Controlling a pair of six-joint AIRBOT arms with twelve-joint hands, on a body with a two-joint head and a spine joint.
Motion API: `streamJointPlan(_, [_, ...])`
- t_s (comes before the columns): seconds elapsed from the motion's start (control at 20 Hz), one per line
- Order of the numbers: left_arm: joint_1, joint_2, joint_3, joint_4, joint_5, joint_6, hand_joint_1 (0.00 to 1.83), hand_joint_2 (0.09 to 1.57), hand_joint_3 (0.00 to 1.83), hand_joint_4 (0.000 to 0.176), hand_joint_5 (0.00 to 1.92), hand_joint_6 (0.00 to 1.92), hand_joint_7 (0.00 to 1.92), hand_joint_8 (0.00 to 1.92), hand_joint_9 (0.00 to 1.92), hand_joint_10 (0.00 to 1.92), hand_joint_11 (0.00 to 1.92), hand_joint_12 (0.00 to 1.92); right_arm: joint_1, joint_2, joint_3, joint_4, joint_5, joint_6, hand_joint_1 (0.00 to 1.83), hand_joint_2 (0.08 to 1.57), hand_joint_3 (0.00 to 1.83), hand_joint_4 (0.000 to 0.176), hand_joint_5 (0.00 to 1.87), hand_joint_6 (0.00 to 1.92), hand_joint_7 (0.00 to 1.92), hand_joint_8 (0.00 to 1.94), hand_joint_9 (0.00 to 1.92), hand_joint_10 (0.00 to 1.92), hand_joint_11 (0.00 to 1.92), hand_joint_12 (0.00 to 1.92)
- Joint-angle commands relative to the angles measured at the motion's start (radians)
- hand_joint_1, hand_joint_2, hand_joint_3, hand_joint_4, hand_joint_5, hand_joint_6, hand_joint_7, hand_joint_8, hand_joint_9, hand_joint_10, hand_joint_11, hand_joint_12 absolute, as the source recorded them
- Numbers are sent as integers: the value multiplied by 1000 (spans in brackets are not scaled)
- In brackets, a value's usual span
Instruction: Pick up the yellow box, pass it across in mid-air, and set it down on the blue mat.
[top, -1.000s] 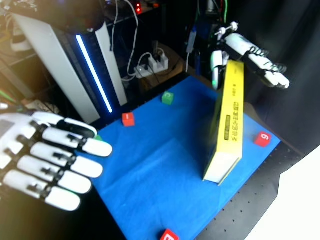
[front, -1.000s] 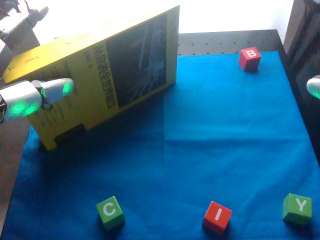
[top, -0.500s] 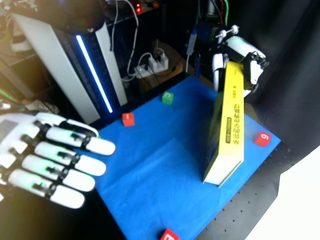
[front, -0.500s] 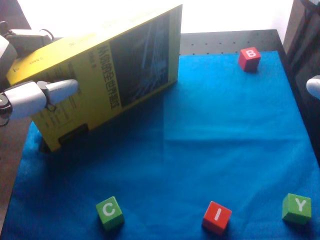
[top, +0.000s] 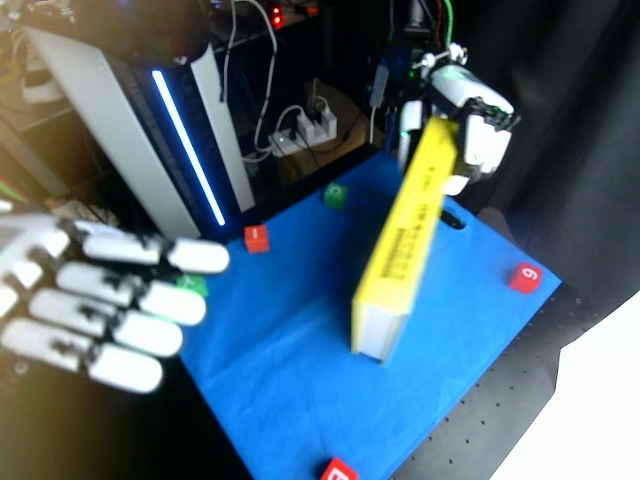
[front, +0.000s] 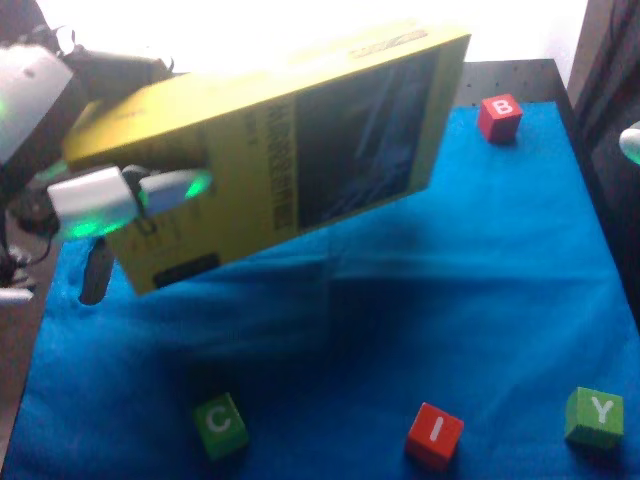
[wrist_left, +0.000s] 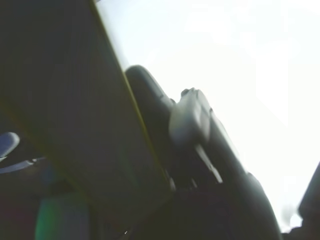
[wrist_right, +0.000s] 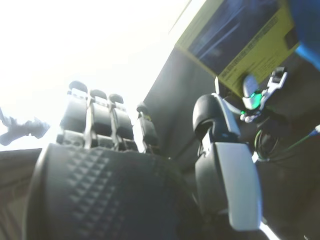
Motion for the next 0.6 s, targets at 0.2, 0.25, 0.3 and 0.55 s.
streamJointPlan(0.2, [-111,-50,18,151,-46,-8,1237,1165,0,0,1217,1921,1405,1921,1535,1921,1595,1921,107,-36,35,-55,54,-2,658,1128,0,70,0,0,0,0,0,0,21,11])
streamJointPlan(0.25, [-117,-53,19,161,-42,-8,1237,1165,0,0,1217,1921,1405,1921,1535,1921,1595,1921,136,-45,42,-64,22,-2,658,1128,0,70,0,0,0,0,0,0,21,11])
streamJointPlan(0.3, [-120,-54,18,170,-43,-8,1221,1171,0,0,1222,1921,1403,1921,1530,1921,1591,1921,179,-67,56,-86,-33,-2,638,1128,0,63,0,0,0,0,0,0,14,9])
streamJointPlan(0.55, [-156,-59,15,224,-54,-9,1292,1161,0,0,1215,1921,1391,1921,1536,1921,1618,1921,253,-137,94,-129,-190,-2,693,1088,0,78,0,0,0,0,0,0,6,296])
